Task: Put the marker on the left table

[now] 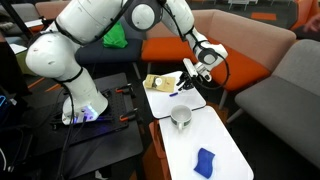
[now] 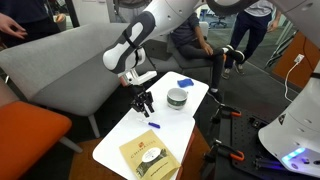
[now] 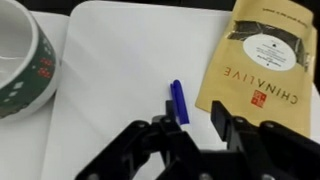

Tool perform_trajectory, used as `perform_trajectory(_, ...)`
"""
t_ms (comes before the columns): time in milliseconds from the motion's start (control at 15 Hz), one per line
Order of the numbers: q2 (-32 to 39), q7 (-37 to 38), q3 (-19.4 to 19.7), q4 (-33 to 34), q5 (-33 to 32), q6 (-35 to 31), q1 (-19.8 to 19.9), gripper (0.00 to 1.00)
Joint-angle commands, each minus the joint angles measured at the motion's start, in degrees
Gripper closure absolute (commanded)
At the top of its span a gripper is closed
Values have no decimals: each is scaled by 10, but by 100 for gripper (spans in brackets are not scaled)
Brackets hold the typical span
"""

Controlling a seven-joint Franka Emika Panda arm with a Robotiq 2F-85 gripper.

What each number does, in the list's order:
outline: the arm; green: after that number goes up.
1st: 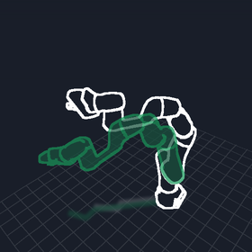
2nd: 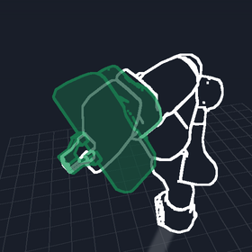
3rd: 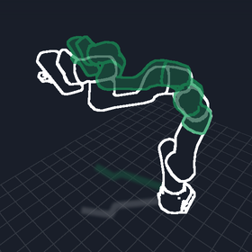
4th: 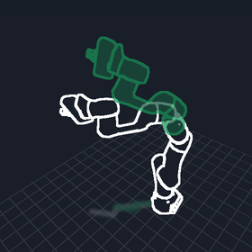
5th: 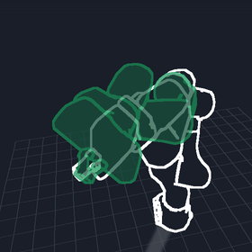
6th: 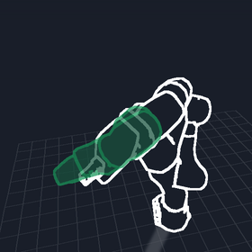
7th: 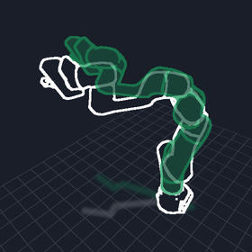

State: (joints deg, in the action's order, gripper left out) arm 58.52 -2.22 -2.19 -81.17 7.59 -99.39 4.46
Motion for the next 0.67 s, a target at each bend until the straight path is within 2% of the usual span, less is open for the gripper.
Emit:
perform_trajectory(0, -54, 12, 16, -33, -10, -15, -13, 24)
perform_trajectory(200, -123, -19, 15, -84, -31, -74, -14, 0)
perform_trajectory(600, -303, -45, 10, -232, -27, -106, 1, 0)
